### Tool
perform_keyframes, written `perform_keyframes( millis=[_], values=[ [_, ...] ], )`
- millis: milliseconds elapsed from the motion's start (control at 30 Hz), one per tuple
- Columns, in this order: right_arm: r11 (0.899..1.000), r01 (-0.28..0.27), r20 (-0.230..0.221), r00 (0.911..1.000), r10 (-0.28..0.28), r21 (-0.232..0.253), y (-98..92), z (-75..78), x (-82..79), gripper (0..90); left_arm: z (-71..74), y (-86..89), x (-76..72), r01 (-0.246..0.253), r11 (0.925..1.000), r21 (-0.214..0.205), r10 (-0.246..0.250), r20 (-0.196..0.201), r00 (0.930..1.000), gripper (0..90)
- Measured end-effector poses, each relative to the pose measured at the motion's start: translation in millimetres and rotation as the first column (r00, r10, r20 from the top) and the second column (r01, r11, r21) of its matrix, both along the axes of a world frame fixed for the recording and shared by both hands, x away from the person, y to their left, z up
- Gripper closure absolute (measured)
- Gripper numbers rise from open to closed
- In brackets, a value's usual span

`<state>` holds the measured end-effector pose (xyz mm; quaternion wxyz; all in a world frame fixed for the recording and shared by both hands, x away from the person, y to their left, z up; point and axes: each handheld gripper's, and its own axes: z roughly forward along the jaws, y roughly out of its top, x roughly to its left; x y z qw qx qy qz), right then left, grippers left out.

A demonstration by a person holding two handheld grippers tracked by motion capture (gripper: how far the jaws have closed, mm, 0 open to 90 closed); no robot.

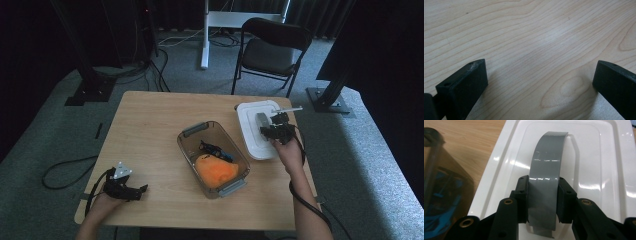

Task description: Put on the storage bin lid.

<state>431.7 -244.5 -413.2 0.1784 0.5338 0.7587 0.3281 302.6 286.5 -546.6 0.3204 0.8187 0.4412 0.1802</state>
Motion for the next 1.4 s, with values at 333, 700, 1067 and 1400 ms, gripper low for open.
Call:
perform_keyframes(
  millis=[333,700,1067,1400],
  values=[
    [0.999,-0.036,0.036,0.9987,0.035,0.012,9.5,22.0,-11.0,67.4,0.0,0.0,0.0,0.000,1.0000,0.000,0.000,0.000,1.0000,0.2],
    [0.994,-0.104,0.073,0.9921,0.103,0.024,30.2,39.8,-24.6,67.4,0.1,0.1,0.1,0.001,1.0000,0.002,-0.001,0.001,1.0000,0.2],
    [0.981,-0.191,0.078,0.9792,0.187,0.037,56.5,47.8,-35.5,67.5,0.0,0.0,0.1,0.000,1.0000,0.000,0.000,0.002,1.0000,0.2],
    [0.963,-0.263,0.086,0.9622,0.258,0.055,81.0,44.9,-50.7,67.9,0.0,0.0,0.1,0.000,1.0000,0.000,0.000,0.002,1.0000,0.2]
  ],
)
